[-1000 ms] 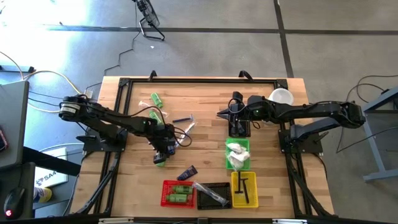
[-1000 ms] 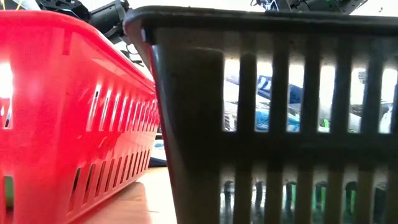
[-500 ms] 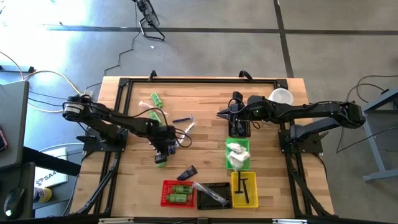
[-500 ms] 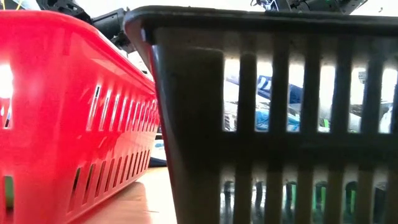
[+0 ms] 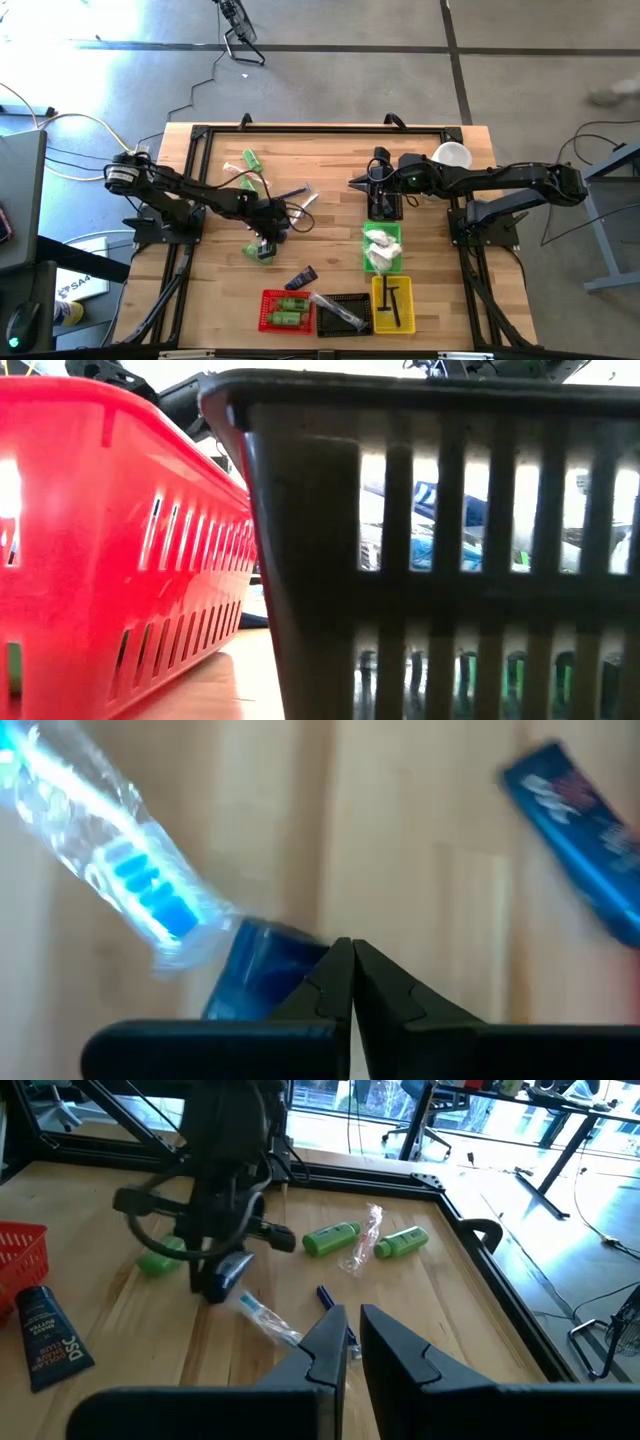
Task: Pick & Place Travel size toiletries
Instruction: Put the top blue shaving cream into the top black bin
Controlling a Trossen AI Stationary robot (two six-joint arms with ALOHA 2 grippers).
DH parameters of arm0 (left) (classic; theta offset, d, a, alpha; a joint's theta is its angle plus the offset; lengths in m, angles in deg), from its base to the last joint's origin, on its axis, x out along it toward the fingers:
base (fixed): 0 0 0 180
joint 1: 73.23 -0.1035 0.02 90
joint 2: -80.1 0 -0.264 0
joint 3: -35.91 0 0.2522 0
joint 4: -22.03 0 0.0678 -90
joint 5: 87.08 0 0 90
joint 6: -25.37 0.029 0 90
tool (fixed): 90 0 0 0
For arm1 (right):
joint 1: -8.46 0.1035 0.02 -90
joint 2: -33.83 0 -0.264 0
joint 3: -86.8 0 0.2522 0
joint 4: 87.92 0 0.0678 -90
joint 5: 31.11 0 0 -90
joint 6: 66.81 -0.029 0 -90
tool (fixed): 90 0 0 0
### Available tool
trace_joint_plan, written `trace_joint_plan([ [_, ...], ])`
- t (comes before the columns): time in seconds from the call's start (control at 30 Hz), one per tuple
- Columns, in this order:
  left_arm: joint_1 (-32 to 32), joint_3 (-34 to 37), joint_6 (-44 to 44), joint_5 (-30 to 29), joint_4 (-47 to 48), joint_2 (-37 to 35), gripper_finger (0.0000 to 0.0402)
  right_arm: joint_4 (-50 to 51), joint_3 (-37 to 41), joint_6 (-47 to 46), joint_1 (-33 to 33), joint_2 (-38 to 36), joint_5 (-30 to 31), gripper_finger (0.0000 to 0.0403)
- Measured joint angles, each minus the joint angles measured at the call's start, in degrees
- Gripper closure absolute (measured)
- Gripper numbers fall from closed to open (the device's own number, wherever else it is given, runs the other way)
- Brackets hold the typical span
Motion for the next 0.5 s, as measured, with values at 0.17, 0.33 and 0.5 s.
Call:
trace_joint_plan([
  [0.17,-2.7,0.0,0.3,-1.4,-0.7,0.0,0.0397,0.0,0.0,0.0,0.0,0.0,0.0,0.0378],
  [0.33,-3.8,0.0,2.6,-1.3,-1.4,0.0,0.0397,0.2,0.0,0.0,0.0,0.0,0.2,0.0378],
  [0.5,-3.7,-1.2,2.5,1.4,-1.2,0.0,0.0397,0.3,0.0,0.8,0.0,0.0,0.2,0.0378],
])
